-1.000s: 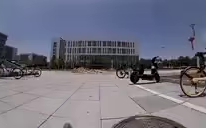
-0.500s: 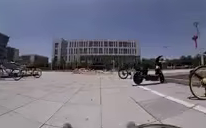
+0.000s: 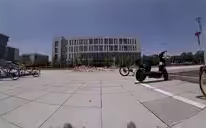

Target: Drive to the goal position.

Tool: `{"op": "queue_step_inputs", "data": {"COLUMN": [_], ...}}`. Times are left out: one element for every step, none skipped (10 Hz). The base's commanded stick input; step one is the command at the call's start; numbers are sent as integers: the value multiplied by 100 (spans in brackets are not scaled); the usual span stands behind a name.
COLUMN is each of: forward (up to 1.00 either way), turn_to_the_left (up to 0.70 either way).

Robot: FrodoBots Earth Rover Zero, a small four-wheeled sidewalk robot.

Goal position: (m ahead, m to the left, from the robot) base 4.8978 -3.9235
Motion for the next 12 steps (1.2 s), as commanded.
{"op": "queue_step_inputs", "data": {"forward": [45,45,45,45,45,45,45,45,45,45,45,45], "turn_to_the_left": [9,9,8,8,8,7,8,8,8,8,7,8]}}
